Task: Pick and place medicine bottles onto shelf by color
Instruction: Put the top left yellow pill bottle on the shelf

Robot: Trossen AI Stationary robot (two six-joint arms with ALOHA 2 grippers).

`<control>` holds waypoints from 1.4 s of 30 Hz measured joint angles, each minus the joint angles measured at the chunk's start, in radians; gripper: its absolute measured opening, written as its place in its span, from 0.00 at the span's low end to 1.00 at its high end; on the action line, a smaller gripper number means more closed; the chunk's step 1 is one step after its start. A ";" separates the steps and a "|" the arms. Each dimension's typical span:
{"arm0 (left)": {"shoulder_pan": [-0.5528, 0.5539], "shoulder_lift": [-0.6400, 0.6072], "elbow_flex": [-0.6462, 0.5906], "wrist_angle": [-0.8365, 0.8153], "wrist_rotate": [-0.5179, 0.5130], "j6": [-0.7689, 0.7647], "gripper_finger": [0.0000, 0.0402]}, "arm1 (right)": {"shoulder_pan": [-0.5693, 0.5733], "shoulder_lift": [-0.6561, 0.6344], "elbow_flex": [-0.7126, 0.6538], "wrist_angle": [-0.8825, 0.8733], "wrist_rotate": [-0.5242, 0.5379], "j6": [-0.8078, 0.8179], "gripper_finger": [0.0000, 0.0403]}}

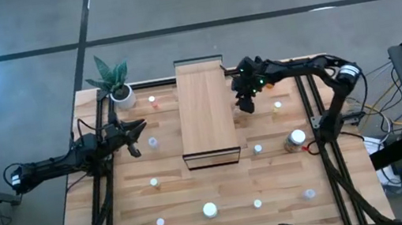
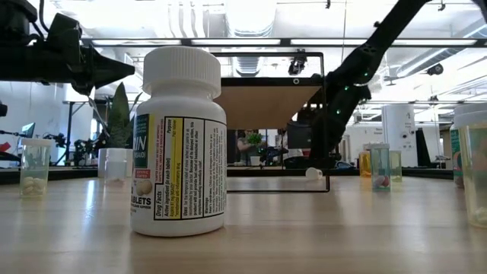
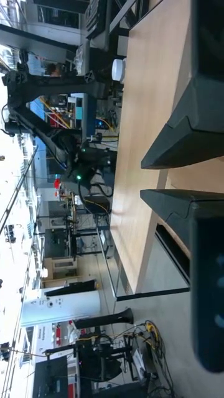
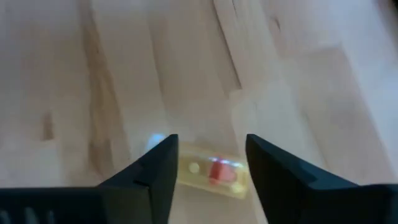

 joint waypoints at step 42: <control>0.000 0.003 0.000 0.000 0.000 0.000 0.11 | 0.136 -0.144 -0.029 -0.259 0.216 -0.394 0.68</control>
